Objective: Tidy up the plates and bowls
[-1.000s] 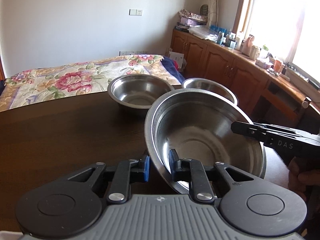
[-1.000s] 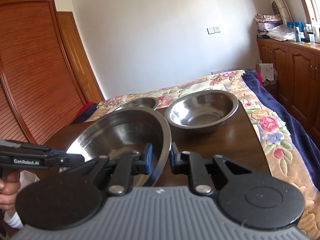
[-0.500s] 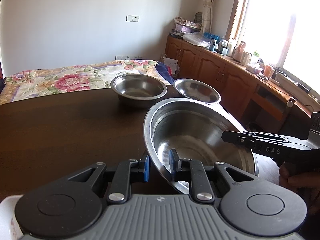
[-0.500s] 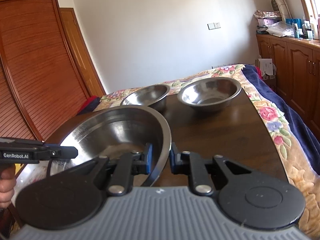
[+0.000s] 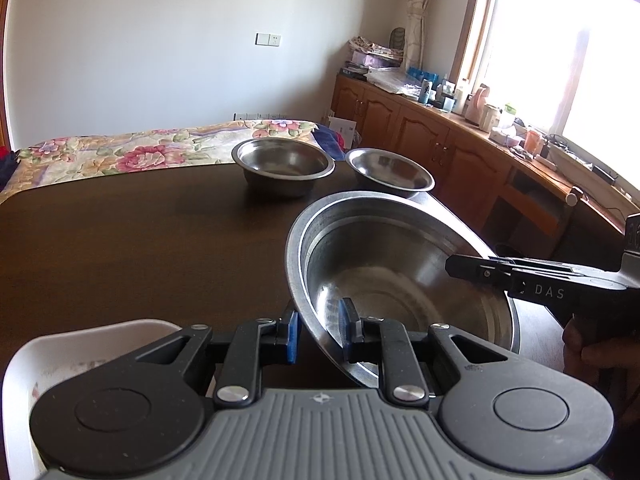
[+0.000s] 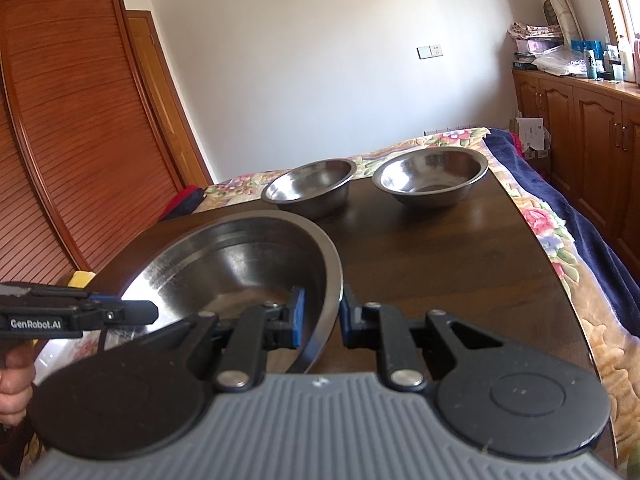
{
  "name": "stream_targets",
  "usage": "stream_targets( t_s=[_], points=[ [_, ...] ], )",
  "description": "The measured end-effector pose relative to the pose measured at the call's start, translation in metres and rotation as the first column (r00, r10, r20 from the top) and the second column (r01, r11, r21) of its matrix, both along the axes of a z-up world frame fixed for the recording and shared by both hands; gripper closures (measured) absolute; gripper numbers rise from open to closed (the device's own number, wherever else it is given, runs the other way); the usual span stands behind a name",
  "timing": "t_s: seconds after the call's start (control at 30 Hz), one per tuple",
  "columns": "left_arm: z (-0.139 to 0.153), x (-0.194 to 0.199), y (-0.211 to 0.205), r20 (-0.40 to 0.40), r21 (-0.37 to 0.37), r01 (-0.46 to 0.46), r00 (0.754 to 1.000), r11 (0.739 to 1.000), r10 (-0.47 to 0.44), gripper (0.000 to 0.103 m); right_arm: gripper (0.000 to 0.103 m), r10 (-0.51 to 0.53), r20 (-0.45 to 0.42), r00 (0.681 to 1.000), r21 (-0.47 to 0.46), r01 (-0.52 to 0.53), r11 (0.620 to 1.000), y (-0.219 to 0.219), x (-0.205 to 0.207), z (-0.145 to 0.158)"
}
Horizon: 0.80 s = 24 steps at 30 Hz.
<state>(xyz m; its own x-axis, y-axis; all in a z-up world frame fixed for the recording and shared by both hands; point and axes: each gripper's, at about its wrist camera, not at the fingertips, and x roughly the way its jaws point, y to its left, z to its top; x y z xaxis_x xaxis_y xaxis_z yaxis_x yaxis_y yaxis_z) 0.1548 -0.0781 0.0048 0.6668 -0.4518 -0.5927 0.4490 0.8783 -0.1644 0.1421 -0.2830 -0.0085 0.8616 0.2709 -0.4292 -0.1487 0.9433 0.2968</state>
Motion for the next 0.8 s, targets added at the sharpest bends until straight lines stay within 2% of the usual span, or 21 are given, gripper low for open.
stream_targets(
  t_s=[0.8],
  points=[
    [-0.014, -0.021, 0.015, -0.029, -0.001, -0.010, 1.000, 1.000, 0.010, 0.081, 0.081, 0.024, -0.012, 1.000, -0.026, -0.024, 0.999, 0.012, -0.010, -0.003]
  ],
)
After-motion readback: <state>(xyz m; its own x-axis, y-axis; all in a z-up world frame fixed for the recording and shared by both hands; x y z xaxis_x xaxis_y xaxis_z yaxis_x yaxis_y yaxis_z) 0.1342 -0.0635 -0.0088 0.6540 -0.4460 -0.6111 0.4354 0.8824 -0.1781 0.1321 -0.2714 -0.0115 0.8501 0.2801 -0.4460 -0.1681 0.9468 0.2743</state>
